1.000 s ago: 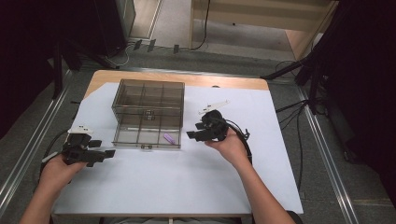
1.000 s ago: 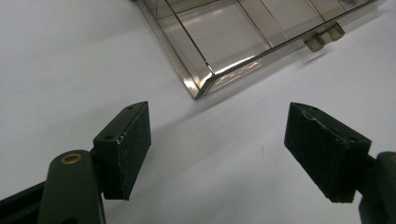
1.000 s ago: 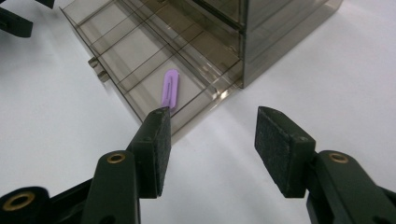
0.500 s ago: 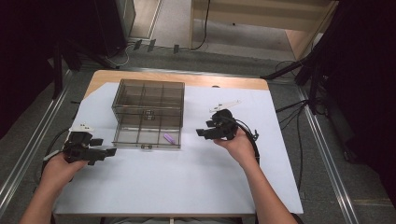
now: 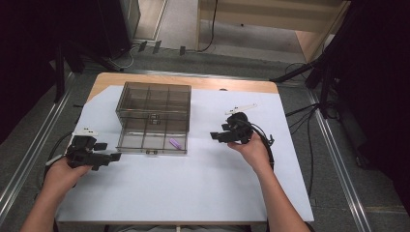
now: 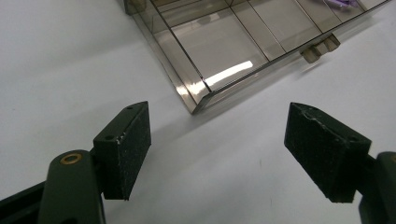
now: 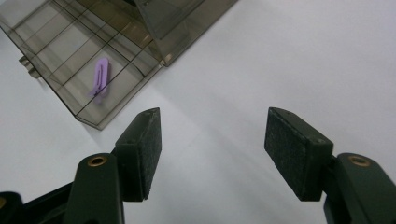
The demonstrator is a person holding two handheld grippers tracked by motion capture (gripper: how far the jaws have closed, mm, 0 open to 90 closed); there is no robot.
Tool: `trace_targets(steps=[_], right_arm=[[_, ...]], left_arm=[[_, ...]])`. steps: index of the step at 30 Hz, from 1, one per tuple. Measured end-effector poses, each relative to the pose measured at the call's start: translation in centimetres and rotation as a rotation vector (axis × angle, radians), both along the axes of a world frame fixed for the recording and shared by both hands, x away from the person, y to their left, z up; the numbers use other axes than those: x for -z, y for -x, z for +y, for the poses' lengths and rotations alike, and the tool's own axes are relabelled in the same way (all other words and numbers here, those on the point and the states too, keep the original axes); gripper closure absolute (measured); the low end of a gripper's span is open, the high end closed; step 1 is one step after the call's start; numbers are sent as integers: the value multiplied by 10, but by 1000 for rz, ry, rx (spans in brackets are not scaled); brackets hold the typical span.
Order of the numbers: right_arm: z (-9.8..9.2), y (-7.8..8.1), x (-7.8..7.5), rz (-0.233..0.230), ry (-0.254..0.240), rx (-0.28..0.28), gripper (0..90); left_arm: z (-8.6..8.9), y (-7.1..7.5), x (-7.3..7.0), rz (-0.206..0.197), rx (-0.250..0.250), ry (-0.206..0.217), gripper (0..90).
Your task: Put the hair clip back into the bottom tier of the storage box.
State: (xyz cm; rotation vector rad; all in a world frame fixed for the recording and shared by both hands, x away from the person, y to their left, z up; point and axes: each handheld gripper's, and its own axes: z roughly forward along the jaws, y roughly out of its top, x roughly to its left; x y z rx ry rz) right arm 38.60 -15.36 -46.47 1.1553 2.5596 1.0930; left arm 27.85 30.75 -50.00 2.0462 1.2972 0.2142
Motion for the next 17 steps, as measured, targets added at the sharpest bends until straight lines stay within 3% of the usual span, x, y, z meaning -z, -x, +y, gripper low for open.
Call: trace_targets(steps=[17], right_arm=[[-1,-2,3,1,33,3,380]], left_arm=[[0,0,-1,8,9,-2,236]])
